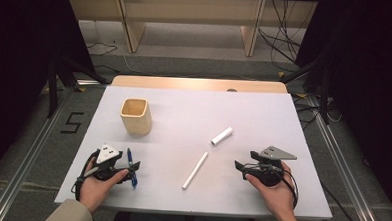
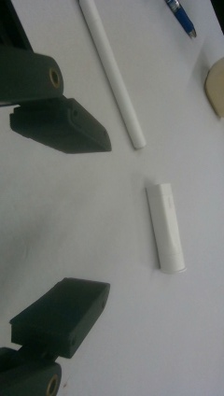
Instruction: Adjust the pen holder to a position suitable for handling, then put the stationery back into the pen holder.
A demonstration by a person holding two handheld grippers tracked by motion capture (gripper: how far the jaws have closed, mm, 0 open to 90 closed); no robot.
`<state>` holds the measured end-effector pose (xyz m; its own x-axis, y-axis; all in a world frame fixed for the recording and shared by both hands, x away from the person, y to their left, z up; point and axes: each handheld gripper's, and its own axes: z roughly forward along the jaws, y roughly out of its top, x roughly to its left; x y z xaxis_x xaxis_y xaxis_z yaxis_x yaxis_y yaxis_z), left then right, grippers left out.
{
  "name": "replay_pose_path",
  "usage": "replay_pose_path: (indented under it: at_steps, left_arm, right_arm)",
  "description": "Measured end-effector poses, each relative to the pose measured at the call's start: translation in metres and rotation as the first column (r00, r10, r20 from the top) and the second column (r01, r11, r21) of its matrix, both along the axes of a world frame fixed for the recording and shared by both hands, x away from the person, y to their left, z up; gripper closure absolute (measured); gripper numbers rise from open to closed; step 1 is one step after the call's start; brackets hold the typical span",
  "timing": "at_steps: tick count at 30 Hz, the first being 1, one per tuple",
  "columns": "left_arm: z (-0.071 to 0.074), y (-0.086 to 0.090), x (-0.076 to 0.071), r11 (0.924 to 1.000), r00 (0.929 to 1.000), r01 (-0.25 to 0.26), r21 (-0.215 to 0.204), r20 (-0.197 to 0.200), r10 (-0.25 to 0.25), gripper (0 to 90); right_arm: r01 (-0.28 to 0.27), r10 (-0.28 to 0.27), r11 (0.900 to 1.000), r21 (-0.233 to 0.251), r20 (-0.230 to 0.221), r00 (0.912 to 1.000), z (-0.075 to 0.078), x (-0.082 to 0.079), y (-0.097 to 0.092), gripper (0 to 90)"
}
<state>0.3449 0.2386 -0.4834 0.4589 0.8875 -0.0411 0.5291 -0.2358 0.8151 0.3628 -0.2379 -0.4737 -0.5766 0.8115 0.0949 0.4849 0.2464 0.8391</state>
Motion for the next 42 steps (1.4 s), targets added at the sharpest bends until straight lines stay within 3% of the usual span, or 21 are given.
replay_pose_path:
  at_steps: [42]
  left_arm:
    - [-0.0002, 0.0001, 0.0002, 1.0, 1.0, -0.005, -0.005, 0.003, 0.005, 22.3]
  right_arm:
    - [-0.005, 0.005, 1.0, 0.002, 0.008, 1.0, 0.0005, -0.0004, 0.0004, 27.6]
